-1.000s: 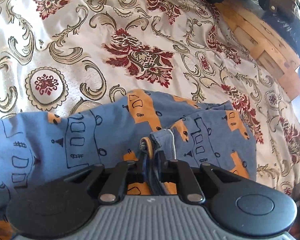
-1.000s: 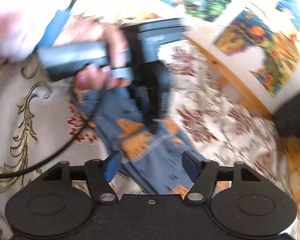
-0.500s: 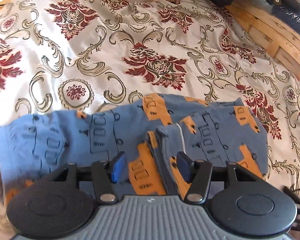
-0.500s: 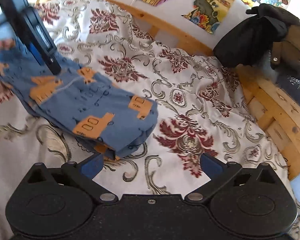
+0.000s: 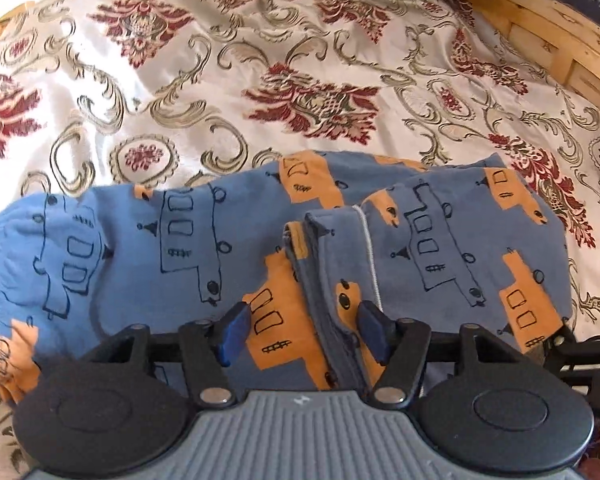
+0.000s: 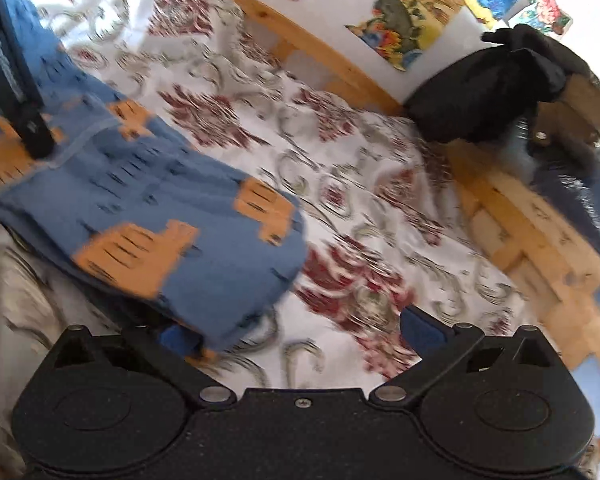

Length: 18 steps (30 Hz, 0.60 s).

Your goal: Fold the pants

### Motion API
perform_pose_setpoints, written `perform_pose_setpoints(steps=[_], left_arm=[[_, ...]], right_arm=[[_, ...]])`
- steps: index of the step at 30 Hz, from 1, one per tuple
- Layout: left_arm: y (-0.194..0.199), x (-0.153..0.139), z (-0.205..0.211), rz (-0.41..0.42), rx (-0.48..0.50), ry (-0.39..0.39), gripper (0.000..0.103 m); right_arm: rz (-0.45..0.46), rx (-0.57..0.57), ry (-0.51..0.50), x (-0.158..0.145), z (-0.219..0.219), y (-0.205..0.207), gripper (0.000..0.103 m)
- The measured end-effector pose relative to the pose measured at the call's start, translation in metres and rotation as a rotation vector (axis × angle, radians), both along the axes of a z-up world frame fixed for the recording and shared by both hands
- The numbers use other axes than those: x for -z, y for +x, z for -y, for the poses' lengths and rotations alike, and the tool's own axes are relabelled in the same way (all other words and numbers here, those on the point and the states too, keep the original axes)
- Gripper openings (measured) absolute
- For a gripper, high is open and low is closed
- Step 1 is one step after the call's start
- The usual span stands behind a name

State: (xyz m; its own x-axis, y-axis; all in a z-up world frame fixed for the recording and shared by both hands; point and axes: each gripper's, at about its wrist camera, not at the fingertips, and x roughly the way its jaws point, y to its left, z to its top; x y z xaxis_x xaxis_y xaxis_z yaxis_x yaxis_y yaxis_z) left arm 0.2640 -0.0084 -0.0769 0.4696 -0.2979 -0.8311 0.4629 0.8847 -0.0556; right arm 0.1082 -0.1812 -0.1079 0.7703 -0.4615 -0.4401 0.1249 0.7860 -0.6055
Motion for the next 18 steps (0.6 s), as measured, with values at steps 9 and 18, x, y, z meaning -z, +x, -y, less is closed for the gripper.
perform_pose_setpoints(steps=[9,18], left_arm=[[0.003,0.002,-0.001,-0.014,-0.001,0.003,0.068],[0.004,0.000,-0.003,-0.028,-0.010,-0.003,0.068]], right_arm=[[0.025,0.067,0.061,-0.033,0.037,-0.033,0.102],[-0.034,-0.101,-0.032,0.002,-0.013,0.004,0.102]])
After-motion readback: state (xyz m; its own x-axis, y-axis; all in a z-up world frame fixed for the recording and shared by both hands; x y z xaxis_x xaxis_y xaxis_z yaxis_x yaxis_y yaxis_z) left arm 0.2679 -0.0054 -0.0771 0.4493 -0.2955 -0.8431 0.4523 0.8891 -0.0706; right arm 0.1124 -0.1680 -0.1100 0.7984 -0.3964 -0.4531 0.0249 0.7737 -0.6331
